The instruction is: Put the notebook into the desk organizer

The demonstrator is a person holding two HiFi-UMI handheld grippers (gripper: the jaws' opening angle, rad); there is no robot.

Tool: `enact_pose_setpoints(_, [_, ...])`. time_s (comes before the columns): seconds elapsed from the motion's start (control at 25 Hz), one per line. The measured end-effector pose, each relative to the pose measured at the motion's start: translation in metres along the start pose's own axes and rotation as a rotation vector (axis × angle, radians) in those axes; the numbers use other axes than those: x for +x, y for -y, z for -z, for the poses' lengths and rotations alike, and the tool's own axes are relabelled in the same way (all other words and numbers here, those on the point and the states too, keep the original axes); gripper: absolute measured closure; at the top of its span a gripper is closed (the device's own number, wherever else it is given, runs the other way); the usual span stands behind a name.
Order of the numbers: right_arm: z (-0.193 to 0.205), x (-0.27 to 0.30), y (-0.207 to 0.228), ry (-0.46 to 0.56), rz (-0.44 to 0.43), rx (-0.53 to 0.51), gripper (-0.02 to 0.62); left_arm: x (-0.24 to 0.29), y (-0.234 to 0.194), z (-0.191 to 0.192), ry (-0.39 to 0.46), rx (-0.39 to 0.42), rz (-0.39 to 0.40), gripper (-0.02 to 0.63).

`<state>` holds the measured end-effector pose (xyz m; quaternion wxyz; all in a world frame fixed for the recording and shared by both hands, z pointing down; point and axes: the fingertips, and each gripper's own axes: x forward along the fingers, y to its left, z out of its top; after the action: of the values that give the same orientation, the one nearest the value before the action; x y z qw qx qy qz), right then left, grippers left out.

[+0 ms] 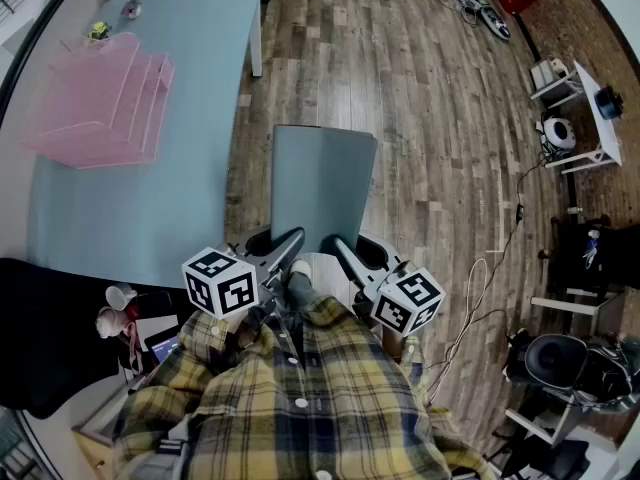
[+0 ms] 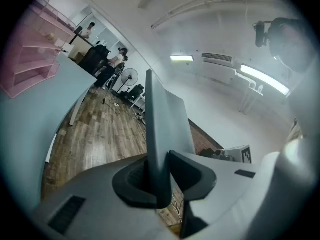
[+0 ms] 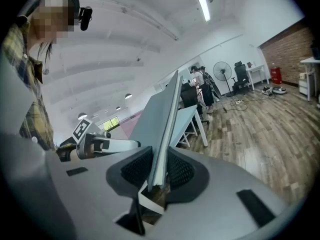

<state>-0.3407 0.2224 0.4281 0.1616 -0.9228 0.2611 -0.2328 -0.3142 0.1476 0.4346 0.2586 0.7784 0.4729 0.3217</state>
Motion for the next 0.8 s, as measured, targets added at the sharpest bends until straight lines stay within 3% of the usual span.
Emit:
enact_pose_setpoints(0.28, [-0.010,-0.007,0.015,0.017,-0.041,0.065,0.508,0.017,0.008,-0.006,0.001,0.014,-0.002,0.515])
enact_pose_setpoints(0.8, [-0.027,0.002,0.054,0.014,-0.115,0.068,0.508,0.052,0.002,-0.022,0.036,-0.001,-0.050,0.514])
